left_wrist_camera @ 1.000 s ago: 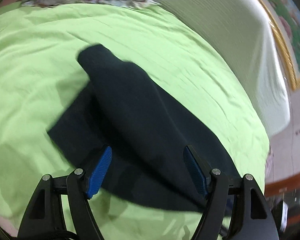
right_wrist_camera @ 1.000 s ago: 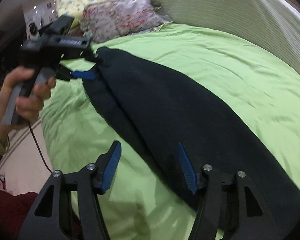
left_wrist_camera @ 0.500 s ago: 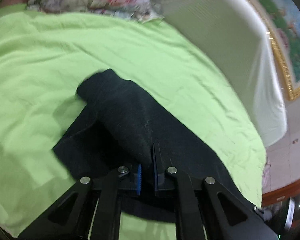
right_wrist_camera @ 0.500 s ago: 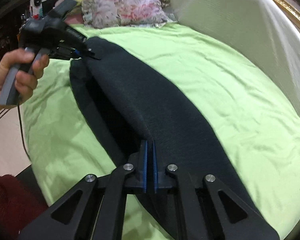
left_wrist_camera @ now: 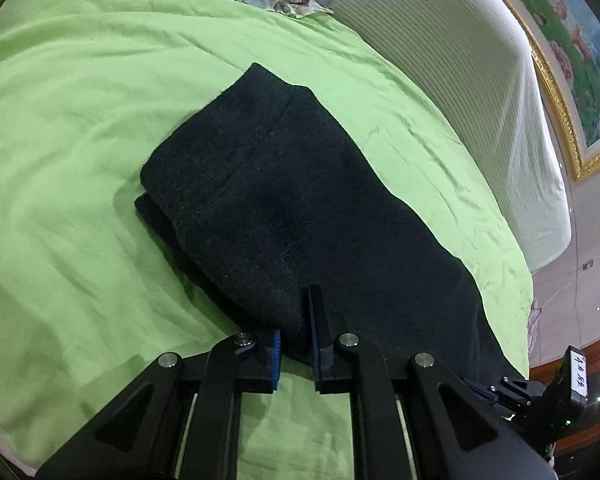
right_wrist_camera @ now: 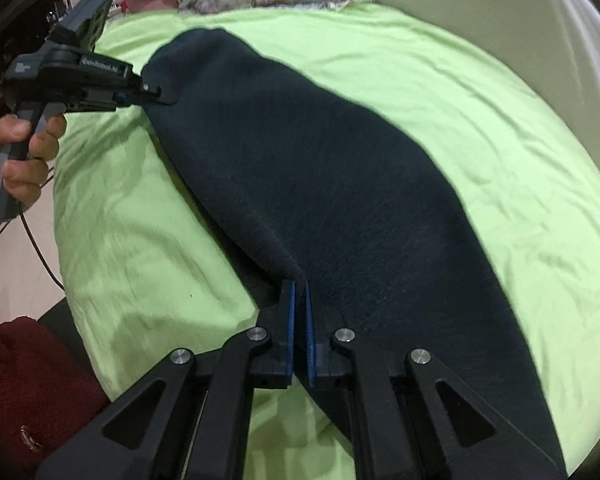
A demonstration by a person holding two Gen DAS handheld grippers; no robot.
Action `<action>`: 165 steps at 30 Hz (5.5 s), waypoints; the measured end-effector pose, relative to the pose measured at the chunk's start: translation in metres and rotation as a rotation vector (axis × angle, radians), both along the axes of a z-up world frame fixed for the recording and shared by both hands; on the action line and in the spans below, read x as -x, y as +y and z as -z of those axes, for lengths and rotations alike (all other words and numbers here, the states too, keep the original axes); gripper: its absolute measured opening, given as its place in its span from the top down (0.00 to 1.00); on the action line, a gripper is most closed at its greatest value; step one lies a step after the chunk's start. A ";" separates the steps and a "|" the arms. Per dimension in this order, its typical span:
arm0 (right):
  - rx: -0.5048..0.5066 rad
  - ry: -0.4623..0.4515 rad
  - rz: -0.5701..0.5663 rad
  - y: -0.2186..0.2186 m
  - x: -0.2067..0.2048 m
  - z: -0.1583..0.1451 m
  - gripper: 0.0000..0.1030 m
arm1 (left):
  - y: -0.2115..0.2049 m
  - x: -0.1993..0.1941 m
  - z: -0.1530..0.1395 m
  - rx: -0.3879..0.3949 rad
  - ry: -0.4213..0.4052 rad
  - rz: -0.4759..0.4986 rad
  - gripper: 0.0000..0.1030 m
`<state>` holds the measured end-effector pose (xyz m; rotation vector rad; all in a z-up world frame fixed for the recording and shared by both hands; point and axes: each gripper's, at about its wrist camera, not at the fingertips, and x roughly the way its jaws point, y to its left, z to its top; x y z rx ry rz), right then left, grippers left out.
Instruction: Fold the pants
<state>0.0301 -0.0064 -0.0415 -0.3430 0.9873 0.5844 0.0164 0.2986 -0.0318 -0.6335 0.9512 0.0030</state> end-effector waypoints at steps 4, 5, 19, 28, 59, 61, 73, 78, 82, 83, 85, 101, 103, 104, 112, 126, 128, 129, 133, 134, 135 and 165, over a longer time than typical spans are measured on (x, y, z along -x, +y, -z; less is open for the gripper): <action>-0.063 0.046 0.033 -0.008 0.002 -0.003 0.87 | 0.000 0.010 -0.010 -0.069 0.015 0.013 0.66; -0.081 0.055 0.039 -0.010 0.005 -0.007 0.83 | 0.001 0.013 -0.013 -0.080 0.018 0.010 0.53; -0.463 0.102 0.282 -0.057 -0.096 -0.061 0.64 | 0.045 0.011 -0.009 -0.015 0.110 -0.138 0.20; -0.285 0.317 0.156 -0.012 -0.159 0.003 0.64 | 0.039 -0.010 -0.006 -0.082 0.098 -0.107 0.21; -0.125 -0.034 0.267 0.041 -0.145 -0.010 0.86 | 0.052 -0.029 -0.024 -0.409 -0.007 0.002 0.53; -0.250 0.019 0.336 0.016 -0.144 -0.017 0.78 | 0.052 -0.021 -0.029 -0.479 0.013 -0.012 0.38; -0.458 -0.025 0.558 -0.103 -0.012 -0.048 0.61 | 0.000 0.002 -0.086 -0.452 -0.123 0.040 0.27; -0.479 -0.026 0.710 -0.149 0.051 -0.042 0.52 | -0.074 -0.015 -0.088 -0.448 -0.159 0.234 0.25; -0.488 -0.005 0.834 -0.182 0.095 -0.030 0.50 | -0.147 -0.034 -0.081 -0.450 -0.168 0.412 0.24; -0.491 0.005 0.857 -0.189 0.102 -0.026 0.49 | -0.161 -0.037 -0.079 -0.445 -0.169 0.452 0.24; -0.519 0.025 0.916 -0.205 0.118 -0.018 0.49 | -0.192 -0.043 -0.075 -0.446 -0.165 0.533 0.23; -0.841 0.000 1.210 -0.270 0.137 0.015 0.44 | -0.374 -0.076 -0.043 -0.370 -0.067 1.078 0.23; -0.888 -0.005 1.218 -0.275 0.133 0.017 0.44 | -0.390 -0.081 -0.039 -0.327 -0.037 1.153 0.23; -0.904 -0.018 1.220 -0.277 0.134 0.018 0.44 | -0.397 -0.083 -0.037 -0.316 -0.027 1.176 0.23; -0.982 -0.044 1.252 -0.297 0.134 0.036 0.90 | -0.466 -0.103 -0.014 -0.290 0.039 1.323 0.23; -1.023 -0.103 1.239 -0.302 0.143 0.039 0.90 | -0.584 -0.115 0.016 -0.260 0.146 1.643 0.47; -1.031 -0.102 1.225 -0.306 0.146 0.042 0.90 | -0.592 -0.114 0.015 -0.250 0.134 1.678 0.64; -1.034 -0.101 1.220 -0.307 0.146 0.043 0.90 | -0.594 -0.111 0.014 -0.244 0.127 1.696 0.69; -1.017 -0.110 1.188 -0.305 0.145 0.038 0.90 | -0.590 -0.105 0.007 -0.237 0.088 1.712 0.85; -1.021 -0.116 1.177 -0.305 0.145 0.036 0.90 | -0.587 -0.104 0.003 -0.232 0.074 1.702 0.87; -1.029 -0.121 1.163 -0.304 0.144 0.034 0.90 | -0.584 -0.104 0.001 -0.223 0.067 1.691 0.87; -1.020 -0.165 0.668 -0.214 0.084 -0.051 0.90 | -0.413 -0.102 -0.105 -0.016 -0.192 1.337 0.89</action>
